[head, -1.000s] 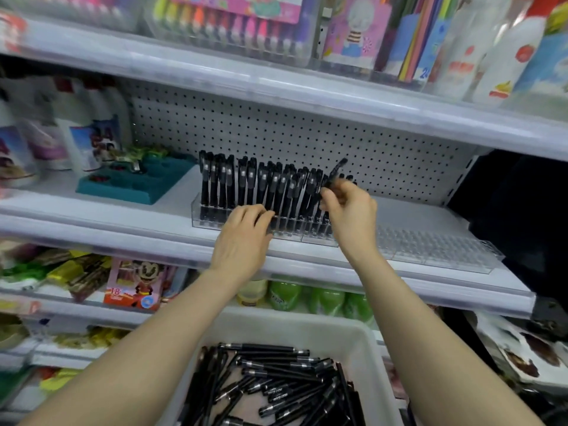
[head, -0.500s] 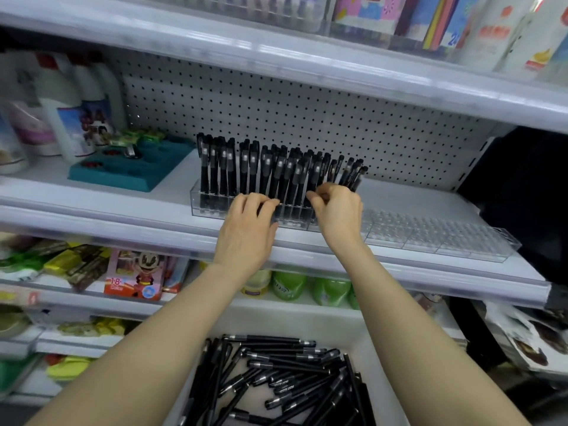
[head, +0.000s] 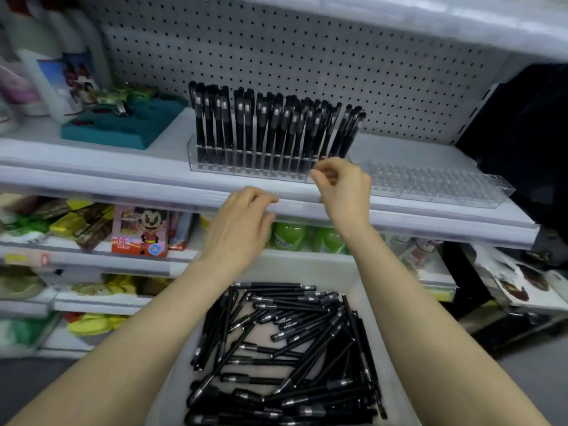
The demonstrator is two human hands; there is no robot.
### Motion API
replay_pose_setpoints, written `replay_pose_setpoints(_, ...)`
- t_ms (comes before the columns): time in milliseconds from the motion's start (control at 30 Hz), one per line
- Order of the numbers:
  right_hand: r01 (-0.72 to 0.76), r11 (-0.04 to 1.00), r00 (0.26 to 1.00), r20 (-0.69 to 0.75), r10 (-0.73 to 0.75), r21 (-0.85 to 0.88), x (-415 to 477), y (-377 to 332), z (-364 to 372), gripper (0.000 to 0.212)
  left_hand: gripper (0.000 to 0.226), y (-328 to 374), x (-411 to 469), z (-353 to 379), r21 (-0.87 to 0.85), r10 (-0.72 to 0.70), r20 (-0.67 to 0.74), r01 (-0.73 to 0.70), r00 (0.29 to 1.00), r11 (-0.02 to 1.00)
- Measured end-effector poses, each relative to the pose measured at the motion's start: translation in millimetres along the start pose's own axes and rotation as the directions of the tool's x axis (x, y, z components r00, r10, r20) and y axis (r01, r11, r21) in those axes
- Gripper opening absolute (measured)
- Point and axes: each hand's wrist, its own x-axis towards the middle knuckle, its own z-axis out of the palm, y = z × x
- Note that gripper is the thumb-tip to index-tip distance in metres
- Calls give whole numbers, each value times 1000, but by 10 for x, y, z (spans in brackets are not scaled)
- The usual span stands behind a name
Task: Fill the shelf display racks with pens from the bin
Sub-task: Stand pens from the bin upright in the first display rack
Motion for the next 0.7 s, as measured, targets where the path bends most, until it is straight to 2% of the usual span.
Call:
replay_pose_setpoints(100, -13, 1000, 998, 64, 13, -8, -517, 194, -37, 9, 31, -51, -394, 143, 15, -41, 78, 40, 996, 999)
replay_pose_setpoints(233, -37, 992, 938, 337, 75, -120, -1083, 508, 88, 7, 37, -166, -667, 399, 144, -112, 159, 89, 981, 986)
replay_pose_setpoints(300, -35, 986, 861, 496, 113, -162, -1224, 624, 174, 7, 39, -186, -659, 451, 201, -108, 165, 74, 980, 977)
replay_pose_setpoints(400, 42, 975, 690, 712, 130, -219, -1275, 684, 249, 13, 35, -198, -630, 485, 224, -93, 167, 54, 981, 973)
replay_pose_setpoints(467, 105, 966, 638, 761, 117, -236, -1259, 683, 285, 16, 35, -204, -620, 496, 216, -95, 170, 57, 981, 975)
replay_pose_setpoints(700, 185, 946, 645, 759, 88, -267, -1249, 697, 359, 33, 37, -198, -623, 491, 209, -89, 172, 52, 981, 977)
